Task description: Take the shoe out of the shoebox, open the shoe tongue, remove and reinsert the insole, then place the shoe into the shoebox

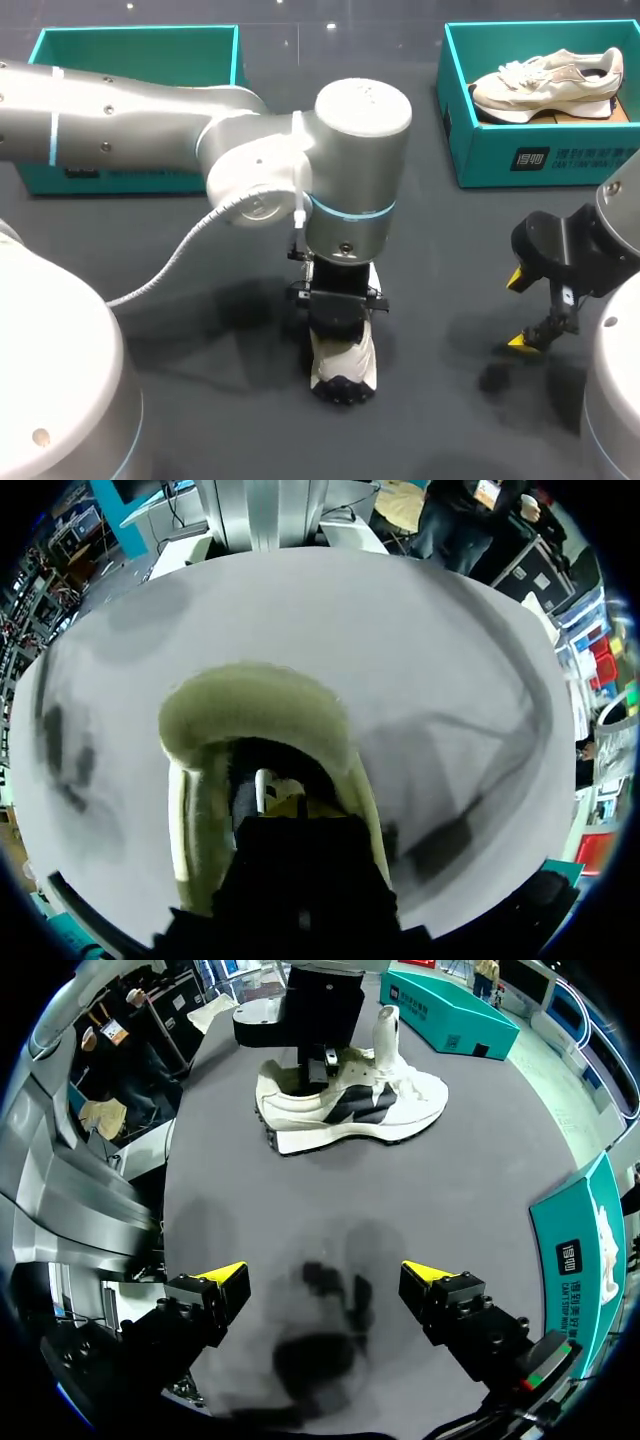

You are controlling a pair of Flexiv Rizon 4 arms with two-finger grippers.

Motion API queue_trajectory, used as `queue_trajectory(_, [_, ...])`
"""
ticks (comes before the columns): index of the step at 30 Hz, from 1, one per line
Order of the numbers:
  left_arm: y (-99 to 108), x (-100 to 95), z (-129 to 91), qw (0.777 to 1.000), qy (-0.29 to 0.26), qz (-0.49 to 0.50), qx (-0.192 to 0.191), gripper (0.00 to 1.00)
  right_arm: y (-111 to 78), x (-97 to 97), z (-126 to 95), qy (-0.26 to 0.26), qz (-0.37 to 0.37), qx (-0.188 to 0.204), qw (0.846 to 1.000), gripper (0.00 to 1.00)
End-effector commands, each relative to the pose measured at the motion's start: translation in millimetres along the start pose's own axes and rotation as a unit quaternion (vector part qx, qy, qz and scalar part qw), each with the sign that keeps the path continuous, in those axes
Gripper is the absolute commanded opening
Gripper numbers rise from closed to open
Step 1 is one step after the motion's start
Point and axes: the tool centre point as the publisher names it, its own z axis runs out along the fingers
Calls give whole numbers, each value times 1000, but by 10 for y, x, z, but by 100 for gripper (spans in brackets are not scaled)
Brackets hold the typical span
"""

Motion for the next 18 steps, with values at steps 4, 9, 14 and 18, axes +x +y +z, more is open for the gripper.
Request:
queue_trajectory(4, [0,-70,118,999,-38,-30,-26,0,-9,20,-5,-2,0,0,1000,100])
queue_trajectory(9, [-54,-3,-192,994,-86,-39,-49,0,-9,20,-5,-2,0,0,1000,100])
queue_trajectory(14, [-190,24,-458,991,-119,-23,-53,0,-9,20,-5,-2,0,0,1000,100])
queue_trajectory(18, [-245,-83,-432,992,-119,-2,-41,0,-9,20,-5,-2,0,0,1000,100])
